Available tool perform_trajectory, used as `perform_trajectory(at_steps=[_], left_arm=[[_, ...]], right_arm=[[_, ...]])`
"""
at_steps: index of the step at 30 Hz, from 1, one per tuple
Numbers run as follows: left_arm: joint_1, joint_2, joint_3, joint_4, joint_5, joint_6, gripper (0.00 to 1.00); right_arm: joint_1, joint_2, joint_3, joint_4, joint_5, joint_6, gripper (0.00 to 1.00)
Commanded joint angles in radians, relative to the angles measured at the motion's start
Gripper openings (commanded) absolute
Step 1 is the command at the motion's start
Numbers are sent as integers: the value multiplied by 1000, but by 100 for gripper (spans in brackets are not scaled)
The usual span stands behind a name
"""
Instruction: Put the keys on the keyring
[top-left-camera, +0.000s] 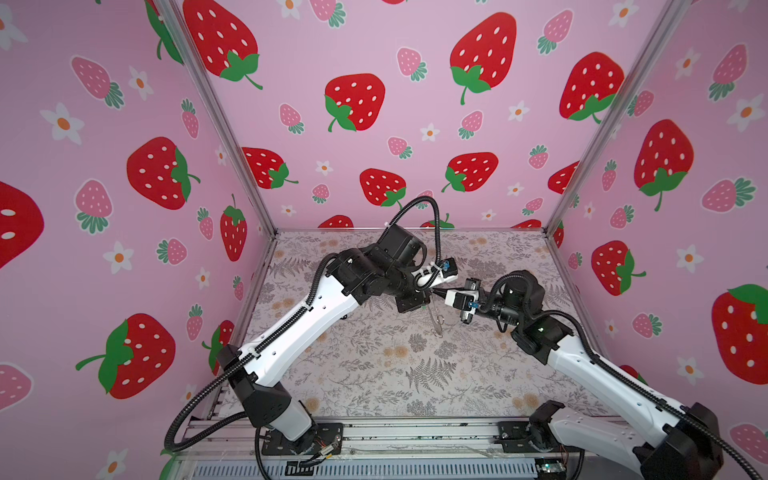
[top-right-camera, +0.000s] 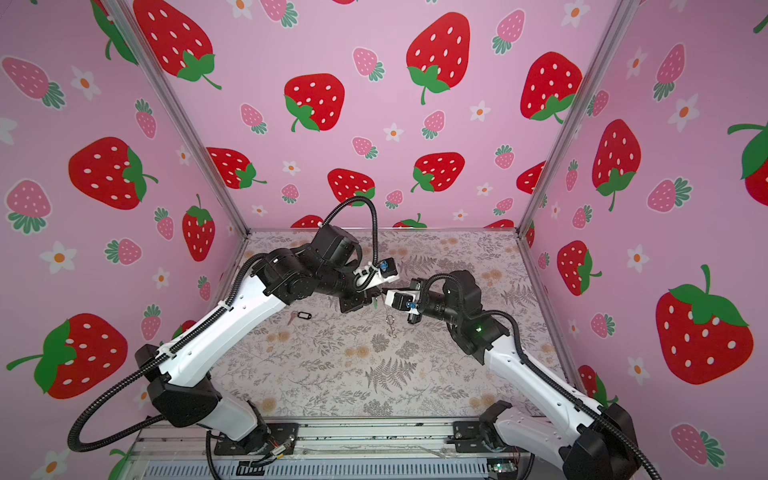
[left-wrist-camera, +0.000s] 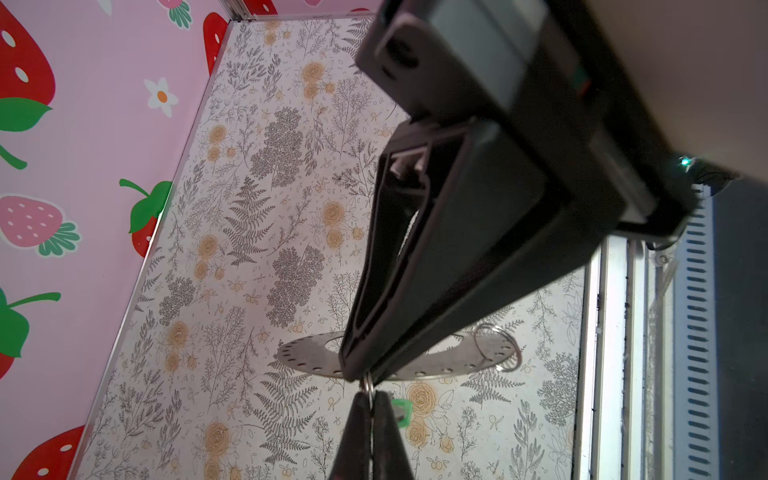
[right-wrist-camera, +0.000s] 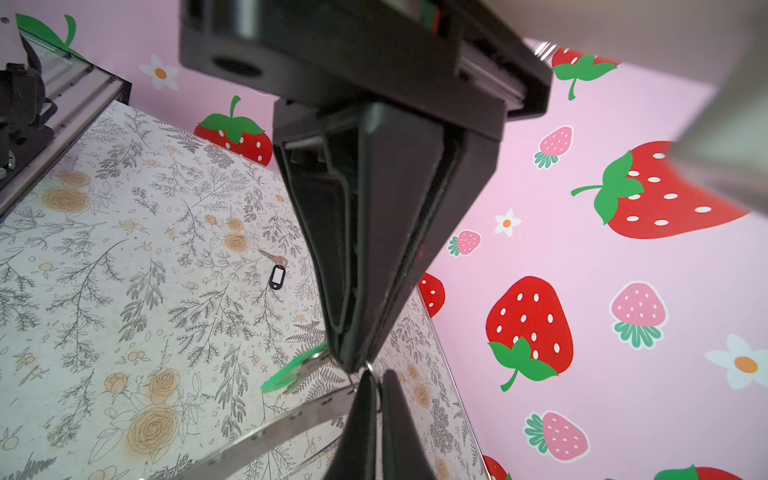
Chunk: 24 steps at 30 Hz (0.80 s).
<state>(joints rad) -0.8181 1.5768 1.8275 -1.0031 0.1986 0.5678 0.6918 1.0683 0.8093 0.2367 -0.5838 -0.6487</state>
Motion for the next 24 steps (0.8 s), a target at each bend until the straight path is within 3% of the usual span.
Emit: perform_trajectory(at_steps=[1, 8, 12, 19, 20, 22, 24], left_arm=[[-9, -29, 6, 21, 40, 17, 0], [-9, -54, -13, 44, 48, 33, 0], [-9, -62, -21, 55, 65, 37, 0], [-9, -67, -33, 67, 73, 38, 0], [-9, -71, -39, 81, 63, 24, 8], [3, -80, -56, 115, 44, -12, 36], [29, -106, -95, 156, 41, -36, 45]], right_arm=[[6, 10, 29, -9, -6, -11, 7], [5, 13, 12, -26, 1, -6, 13], [5, 10, 10, -18, -8, -4, 3], [5, 7, 16, -5, -16, 4, 0], [5, 7, 14, -4, -17, 9, 0], [5, 3, 6, 13, -14, 31, 0], [2, -2, -8, 41, -11, 61, 0]])
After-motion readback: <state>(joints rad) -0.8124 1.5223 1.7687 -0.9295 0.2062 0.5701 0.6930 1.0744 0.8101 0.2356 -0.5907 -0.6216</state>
